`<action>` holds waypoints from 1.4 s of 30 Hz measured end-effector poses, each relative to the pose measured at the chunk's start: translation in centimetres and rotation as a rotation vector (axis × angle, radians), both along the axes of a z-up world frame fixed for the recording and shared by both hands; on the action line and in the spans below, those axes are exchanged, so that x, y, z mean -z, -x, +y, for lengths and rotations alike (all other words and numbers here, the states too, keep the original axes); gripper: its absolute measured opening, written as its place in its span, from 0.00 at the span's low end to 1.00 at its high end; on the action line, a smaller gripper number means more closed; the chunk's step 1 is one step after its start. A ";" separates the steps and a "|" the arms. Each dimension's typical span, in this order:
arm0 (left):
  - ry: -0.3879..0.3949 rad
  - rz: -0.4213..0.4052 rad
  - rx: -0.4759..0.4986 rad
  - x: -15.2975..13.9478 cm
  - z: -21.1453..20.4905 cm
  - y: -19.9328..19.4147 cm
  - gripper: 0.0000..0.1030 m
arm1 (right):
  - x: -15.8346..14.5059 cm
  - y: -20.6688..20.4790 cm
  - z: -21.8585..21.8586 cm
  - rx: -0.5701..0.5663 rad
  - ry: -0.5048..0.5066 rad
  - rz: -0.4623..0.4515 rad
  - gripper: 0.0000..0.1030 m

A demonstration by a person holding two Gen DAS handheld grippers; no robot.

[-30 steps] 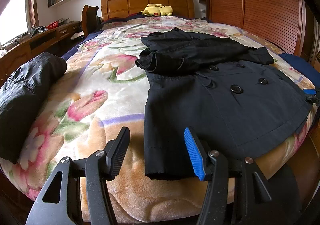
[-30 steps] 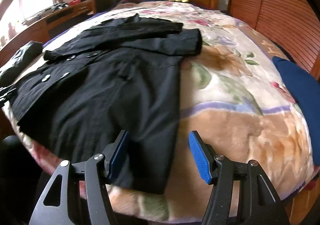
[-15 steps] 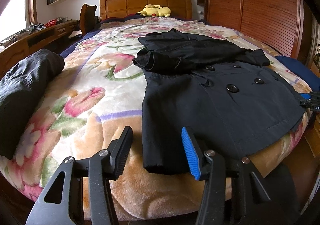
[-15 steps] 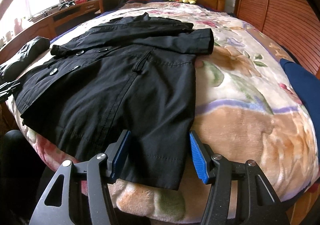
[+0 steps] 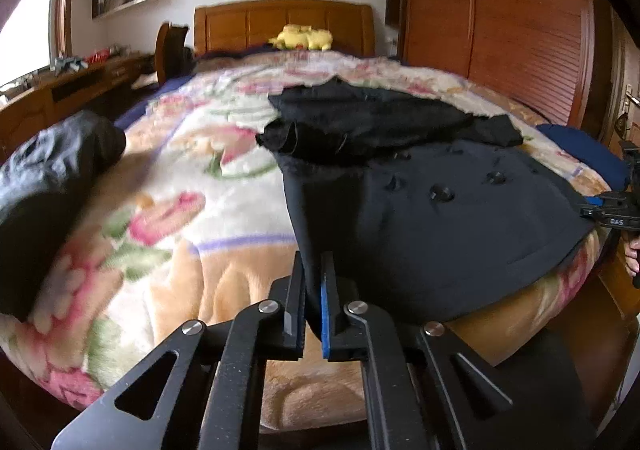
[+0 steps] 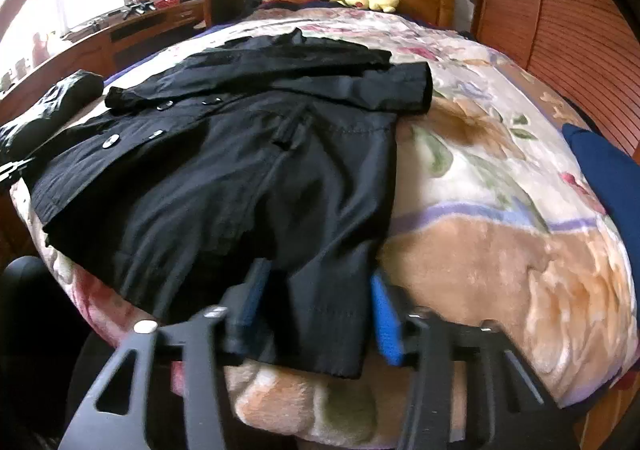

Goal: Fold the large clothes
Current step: 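Grasp the coat hem with the left tool while the right tool grasps it too, then lift the hem with both tools and fold it over toward the collar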

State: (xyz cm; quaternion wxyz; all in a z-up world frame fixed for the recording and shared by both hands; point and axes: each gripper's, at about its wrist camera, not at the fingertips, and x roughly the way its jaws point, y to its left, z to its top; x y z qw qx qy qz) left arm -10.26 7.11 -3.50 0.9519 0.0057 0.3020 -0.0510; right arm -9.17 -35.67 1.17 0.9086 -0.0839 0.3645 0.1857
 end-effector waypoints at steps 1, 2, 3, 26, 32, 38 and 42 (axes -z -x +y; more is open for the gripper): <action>0.003 -0.017 0.000 -0.5 -0.1 0.2 0.05 | -0.1 0.1 0.1 -0.004 0.005 -0.006 0.21; 0.004 -0.030 0.002 -1.0 -0.2 0.5 0.05 | -0.2 0.1 0.2 -0.007 0.006 -0.009 0.15; 0.004 -0.044 0.004 -1.4 -0.2 0.7 0.05 | -0.3 0.1 0.3 -0.008 0.004 -0.017 0.13; -0.036 -0.316 0.015 -12.1 -0.1 6.3 0.04 | -11.2 7.4 -4.5 -0.036 -0.170 -0.292 0.07; -0.051 -0.355 0.013 -14.1 -0.3 7.0 0.04 | -12.4 8.4 -5.2 -0.056 -0.177 -0.351 0.07; -0.059 -0.385 0.016 -15.2 -0.1 8.0 0.04 | -13.0 9.3 -5.7 -0.066 -0.167 -0.380 0.07; -0.060 -0.381 0.005 -14.8 0.7 8.1 0.04 | -12.9 9.4 -5.5 -0.074 -0.161 -0.393 0.07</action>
